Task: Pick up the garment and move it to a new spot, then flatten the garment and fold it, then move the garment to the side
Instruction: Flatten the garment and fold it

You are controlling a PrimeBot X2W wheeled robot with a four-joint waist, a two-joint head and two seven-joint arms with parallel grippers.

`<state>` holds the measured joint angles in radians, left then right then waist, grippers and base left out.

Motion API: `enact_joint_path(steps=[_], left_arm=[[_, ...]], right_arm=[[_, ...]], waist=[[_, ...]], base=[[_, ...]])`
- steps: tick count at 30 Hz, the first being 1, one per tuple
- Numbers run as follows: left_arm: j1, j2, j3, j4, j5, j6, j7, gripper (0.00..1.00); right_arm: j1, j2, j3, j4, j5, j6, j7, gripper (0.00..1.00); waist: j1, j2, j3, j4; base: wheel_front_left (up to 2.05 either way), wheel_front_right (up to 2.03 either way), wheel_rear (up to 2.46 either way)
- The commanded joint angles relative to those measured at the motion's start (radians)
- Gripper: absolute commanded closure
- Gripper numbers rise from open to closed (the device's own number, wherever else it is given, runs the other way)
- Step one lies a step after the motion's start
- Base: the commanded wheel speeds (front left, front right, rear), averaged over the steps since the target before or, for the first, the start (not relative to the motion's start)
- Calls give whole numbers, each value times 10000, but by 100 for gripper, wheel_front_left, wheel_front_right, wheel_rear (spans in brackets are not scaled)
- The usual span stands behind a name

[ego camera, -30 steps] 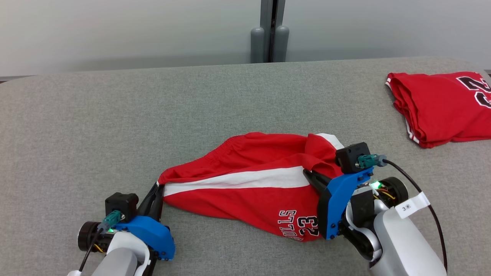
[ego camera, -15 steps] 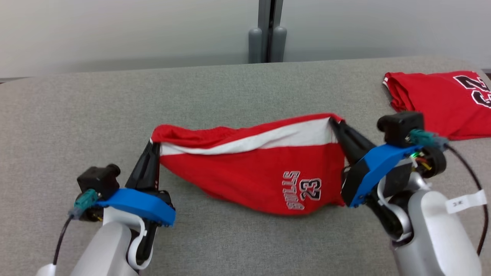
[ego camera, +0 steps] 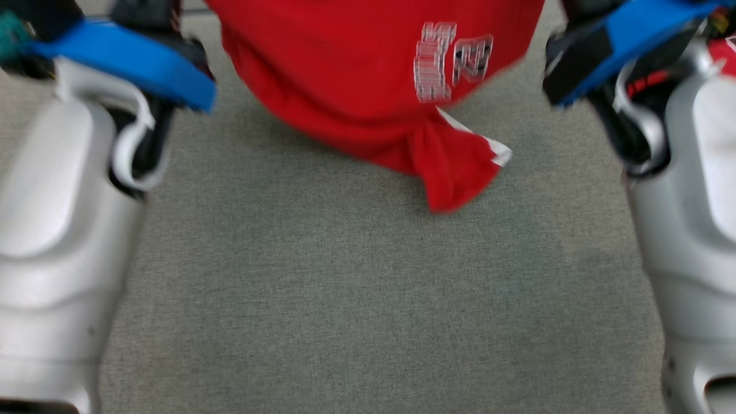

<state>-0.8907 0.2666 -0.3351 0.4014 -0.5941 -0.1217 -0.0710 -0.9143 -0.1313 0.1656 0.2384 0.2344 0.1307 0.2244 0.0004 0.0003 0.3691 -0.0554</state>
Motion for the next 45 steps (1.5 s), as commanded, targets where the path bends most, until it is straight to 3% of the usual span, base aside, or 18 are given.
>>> enact_joint_path(steps=[1,7,11,15,20,27,33,38,45], left_arm=[[-636,253,-85,198,414,86,-9,100],[-2779,166,273,1187,625,171,-828,100],[-3287,-101,435,1518,676,183,-1534,100],[-2835,-327,376,1495,630,51,-1858,100],[-1245,-614,500,1315,428,-46,-1945,100],[2326,-841,426,804,671,-114,-1947,100],[4680,-955,182,1004,340,-119,-1947,100],[6257,-1068,379,837,-120,124,-1887,100],[8173,-805,271,-538,-350,656,-1154,100]], right_arm=[[-648,-147,45,288,-148,2,-408,100],[-3089,-222,378,1827,-823,2,-2764,100],[-4013,-350,844,2657,-1236,2,-4131,100],[-3846,-477,1331,3275,-1309,2,-4540,100],[-2370,-866,2490,3926,-851,2,-4581,100],[539,-1541,3682,4092,603,2,-3773,100],[2761,-2242,4007,2666,1609,2,-2241,100],[4927,-2734,3018,736,2084,2,-963,100],[8509,-2612,1258,-2613,2022,2,1538,100]], waist=[[-4,-3,248,66],[-4,-3,573,-230],[-4,-3,578,-339],[-4,-3,612,-356],[-4,-3,533,-390],[-4,-3,-131,-277],[-4,-3,-1003,-79],[-4,-3,-1695,184],[-4,-3,-2330,472]], base=[[0,0,0],[0,0,0],[0,0,0],[0,0,0],[0,0,0],[0,0,0],[0,0,0],[0,0,0],[0,0,0]])
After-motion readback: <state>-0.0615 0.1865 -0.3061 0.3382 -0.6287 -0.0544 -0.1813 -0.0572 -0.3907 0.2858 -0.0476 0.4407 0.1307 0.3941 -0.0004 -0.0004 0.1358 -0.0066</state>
